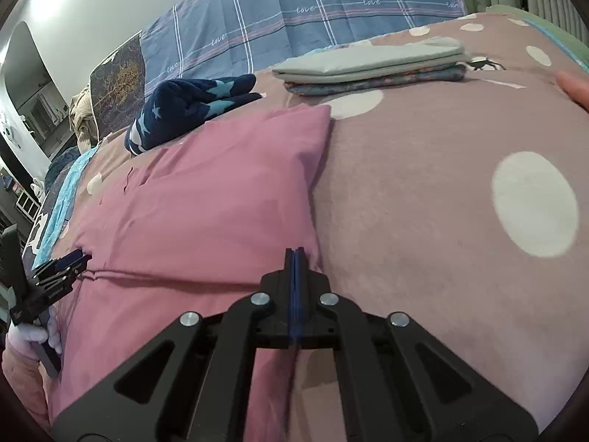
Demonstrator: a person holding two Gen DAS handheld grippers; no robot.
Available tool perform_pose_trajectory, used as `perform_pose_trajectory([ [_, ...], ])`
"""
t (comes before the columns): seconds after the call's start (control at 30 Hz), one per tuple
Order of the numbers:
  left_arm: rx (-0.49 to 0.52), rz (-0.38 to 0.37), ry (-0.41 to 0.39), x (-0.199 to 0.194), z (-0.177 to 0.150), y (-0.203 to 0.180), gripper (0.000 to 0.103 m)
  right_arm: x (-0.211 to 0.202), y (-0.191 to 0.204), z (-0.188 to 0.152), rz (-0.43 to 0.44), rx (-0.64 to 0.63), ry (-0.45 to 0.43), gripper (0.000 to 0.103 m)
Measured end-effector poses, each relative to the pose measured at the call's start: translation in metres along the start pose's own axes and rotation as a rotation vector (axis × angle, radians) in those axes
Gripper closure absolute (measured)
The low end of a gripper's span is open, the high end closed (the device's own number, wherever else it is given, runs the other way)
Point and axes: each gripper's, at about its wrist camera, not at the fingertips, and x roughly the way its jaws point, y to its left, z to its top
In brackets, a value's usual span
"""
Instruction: Fold small clothes
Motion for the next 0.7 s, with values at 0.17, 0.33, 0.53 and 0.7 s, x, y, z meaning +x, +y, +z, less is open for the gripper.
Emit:
perform_pose_trajectory([
  [0.17,-0.004,0.006,-0.009,-0.004,0.001,0.001,0.048,-0.011,-0.001,-0.014,-0.006,0.012,0.011,0.095],
  [0.33,-0.043,-0.037,-0.063,-0.045,-0.017,0.017,0.042,-0.044,-0.020,-0.039,0.040,0.018,0.004,0.087],
  [0.53,-0.042,-0.141,0.036,-0.076,-0.086,0.034,0.039,-0.070,-0.045,-0.075,0.190,0.083,0.053,0.086],
  [0.7,-0.079,-0.269,0.012,-0.109,-0.127,0.033,0.039,-0.086,-0.041,-0.099,0.253,0.063,0.078,0.082],
])
